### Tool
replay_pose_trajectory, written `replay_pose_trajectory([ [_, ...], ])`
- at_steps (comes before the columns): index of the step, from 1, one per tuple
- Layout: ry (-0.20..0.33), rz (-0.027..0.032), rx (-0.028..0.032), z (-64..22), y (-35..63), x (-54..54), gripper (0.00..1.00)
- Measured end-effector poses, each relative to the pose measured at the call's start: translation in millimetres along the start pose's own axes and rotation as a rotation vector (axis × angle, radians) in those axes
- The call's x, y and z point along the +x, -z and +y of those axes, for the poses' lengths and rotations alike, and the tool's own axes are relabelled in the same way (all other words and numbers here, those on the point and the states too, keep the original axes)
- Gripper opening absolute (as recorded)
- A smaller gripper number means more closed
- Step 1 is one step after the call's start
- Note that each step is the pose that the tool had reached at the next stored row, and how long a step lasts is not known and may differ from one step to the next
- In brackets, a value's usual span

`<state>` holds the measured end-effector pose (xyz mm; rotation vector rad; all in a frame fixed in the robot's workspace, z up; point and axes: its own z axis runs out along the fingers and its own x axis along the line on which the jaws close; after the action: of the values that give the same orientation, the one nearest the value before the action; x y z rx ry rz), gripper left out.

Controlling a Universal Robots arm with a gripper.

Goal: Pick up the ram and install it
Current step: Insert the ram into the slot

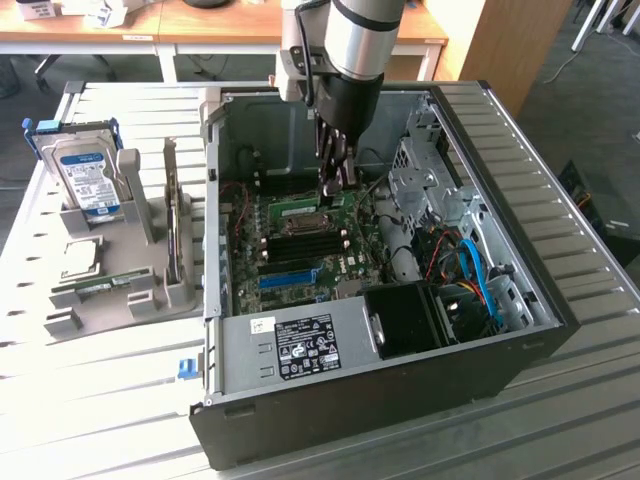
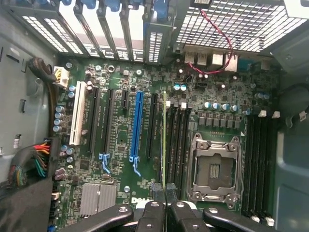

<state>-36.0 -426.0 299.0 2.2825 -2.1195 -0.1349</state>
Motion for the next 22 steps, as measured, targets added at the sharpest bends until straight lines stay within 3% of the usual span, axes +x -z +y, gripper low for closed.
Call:
replay_pose_trajectory([
  [17, -0.003, -0.0005, 0.0002, -1.8, -23.4, 1.1, 0.12],
  [22, -0.004, -0.0004, 0.0001, -1.8, -23.9, 1.1, 0.12],
])
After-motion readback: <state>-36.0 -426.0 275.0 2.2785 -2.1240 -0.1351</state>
